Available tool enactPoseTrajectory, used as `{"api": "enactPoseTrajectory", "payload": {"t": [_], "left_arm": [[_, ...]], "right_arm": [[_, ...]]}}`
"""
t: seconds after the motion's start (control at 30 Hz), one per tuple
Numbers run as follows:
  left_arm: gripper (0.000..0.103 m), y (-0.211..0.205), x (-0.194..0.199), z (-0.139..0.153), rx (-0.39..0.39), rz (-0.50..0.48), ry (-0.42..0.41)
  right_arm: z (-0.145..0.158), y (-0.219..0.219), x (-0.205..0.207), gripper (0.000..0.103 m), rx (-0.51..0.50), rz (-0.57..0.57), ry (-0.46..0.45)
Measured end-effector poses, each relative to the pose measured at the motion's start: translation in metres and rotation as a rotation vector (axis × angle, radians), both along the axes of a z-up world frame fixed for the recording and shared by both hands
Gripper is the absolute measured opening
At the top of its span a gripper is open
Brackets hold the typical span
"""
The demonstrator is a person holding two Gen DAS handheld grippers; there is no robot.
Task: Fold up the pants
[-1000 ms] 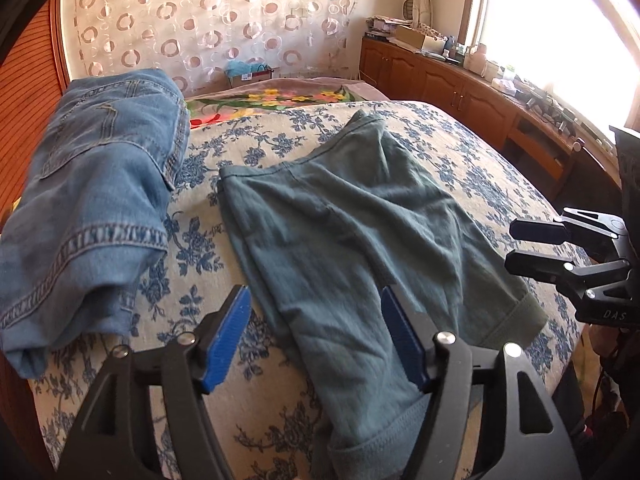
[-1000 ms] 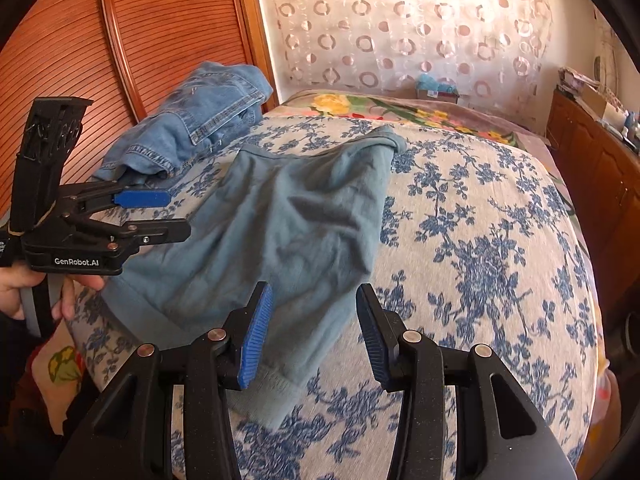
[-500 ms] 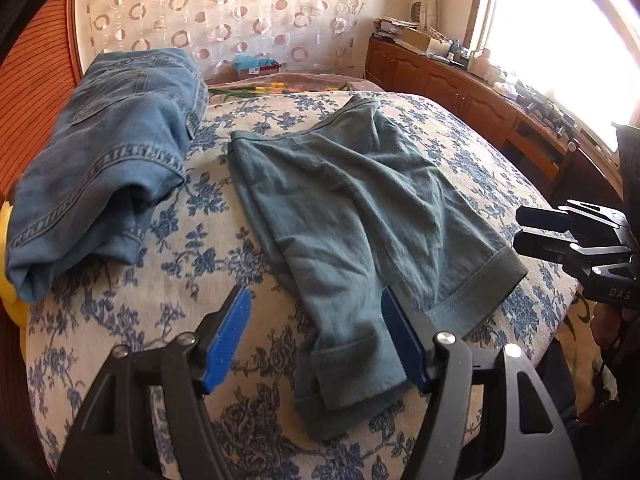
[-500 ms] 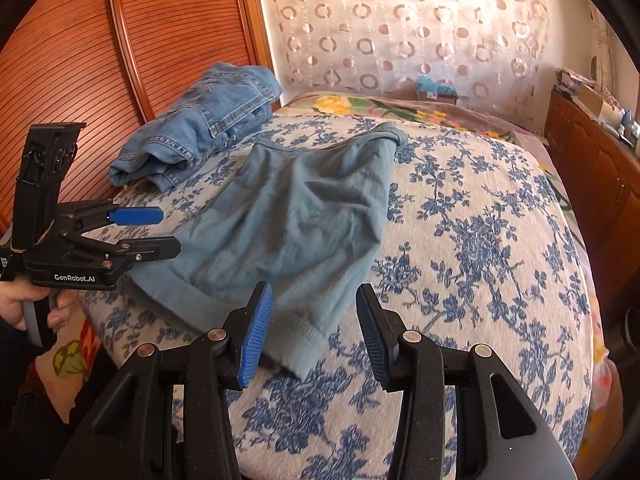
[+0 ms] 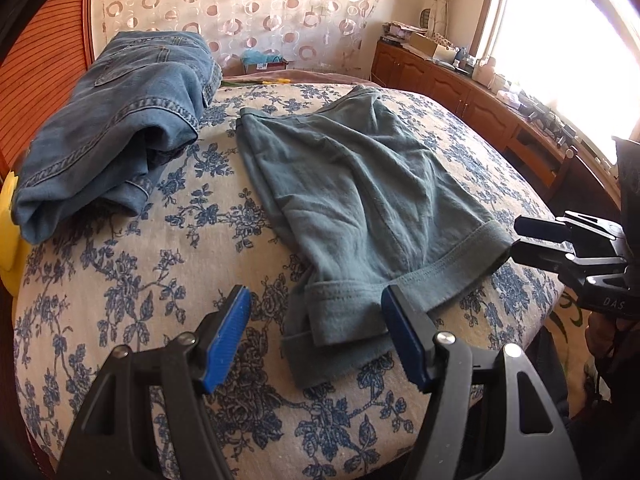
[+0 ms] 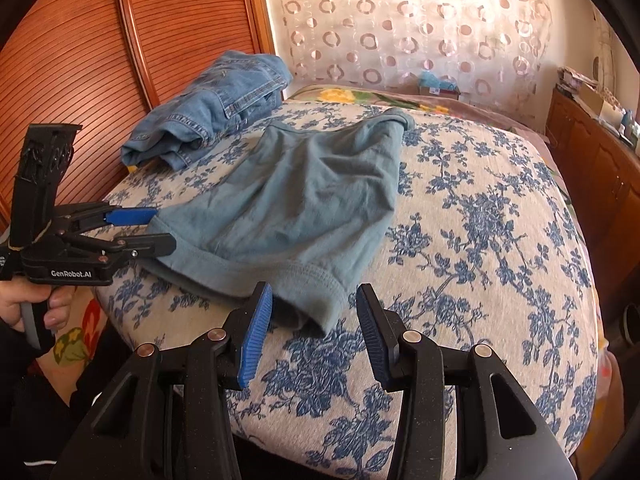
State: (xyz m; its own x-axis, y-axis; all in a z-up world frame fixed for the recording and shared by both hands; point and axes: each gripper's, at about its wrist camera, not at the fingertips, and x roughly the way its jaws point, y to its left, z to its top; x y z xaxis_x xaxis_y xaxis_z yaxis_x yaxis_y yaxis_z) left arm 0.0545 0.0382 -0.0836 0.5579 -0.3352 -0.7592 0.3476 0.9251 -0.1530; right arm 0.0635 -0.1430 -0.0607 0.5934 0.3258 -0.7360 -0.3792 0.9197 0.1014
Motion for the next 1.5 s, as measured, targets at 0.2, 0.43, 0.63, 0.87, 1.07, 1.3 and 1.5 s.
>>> {"api": "enactPoseTrajectory", "payload": {"t": [0.2,0.43,0.63,0.87,1.07,1.3,1.5], "left_arm": [[0.064,-0.002,-0.006,0.000,-0.015,-0.006,-0.002],[0.054,0.001,-0.009,0.000,-0.033,-0.006,-0.006],[0.049,-0.001,-0.005,-0.002,-0.028,-0.005,-0.007],[0.045,0.000,-0.004,0.003,-0.053,-0.010,-0.015],[0.038,-0.001,-0.006,0.007,-0.058,-0.018,-0.022],[0.030,-0.004,-0.003,-0.003,-0.041,-0.022,-0.004],[0.014,-0.002,-0.006,0.008,-0.074,-0.031,-0.044]], "right_arm": [[-0.007,0.002,-0.002,0.044,-0.017,0.009,0.015],[-0.014,0.004,0.001,0.044,-0.034,0.013,0.028],[-0.013,0.008,0.007,0.035,-0.038,-0.001,0.016],[-0.012,0.005,0.006,0.009,-0.035,0.004,0.012],[-0.013,-0.001,0.004,0.007,-0.016,-0.001,0.018],[-0.016,-0.003,0.003,0.007,-0.011,0.002,0.027],[-0.016,-0.003,0.004,0.007,-0.008,0.007,0.031]]}}
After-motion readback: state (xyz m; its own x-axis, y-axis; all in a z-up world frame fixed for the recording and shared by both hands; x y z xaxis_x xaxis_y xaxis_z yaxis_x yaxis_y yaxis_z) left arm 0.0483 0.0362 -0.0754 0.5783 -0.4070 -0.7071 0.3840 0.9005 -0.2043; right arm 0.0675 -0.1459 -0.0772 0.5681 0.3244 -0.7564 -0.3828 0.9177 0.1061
